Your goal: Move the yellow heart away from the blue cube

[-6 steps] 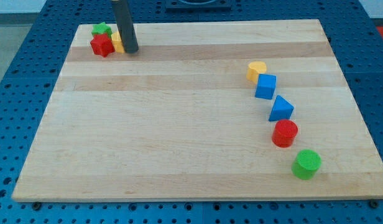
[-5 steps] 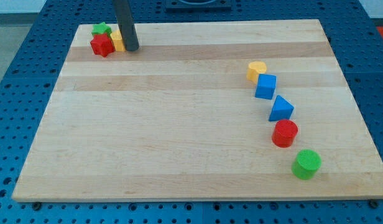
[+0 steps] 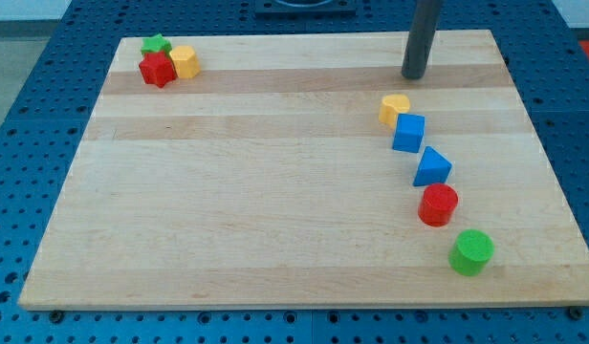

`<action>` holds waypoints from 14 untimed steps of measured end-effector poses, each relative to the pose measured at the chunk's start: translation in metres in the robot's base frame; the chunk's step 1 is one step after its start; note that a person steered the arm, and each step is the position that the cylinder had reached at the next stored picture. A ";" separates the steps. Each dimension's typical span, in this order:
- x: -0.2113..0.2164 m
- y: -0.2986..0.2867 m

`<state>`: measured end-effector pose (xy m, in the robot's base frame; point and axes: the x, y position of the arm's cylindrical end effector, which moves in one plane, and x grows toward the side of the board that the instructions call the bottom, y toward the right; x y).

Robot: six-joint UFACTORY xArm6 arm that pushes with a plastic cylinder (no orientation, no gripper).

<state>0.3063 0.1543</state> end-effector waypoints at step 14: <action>0.119 -0.107</action>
<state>0.4257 0.0474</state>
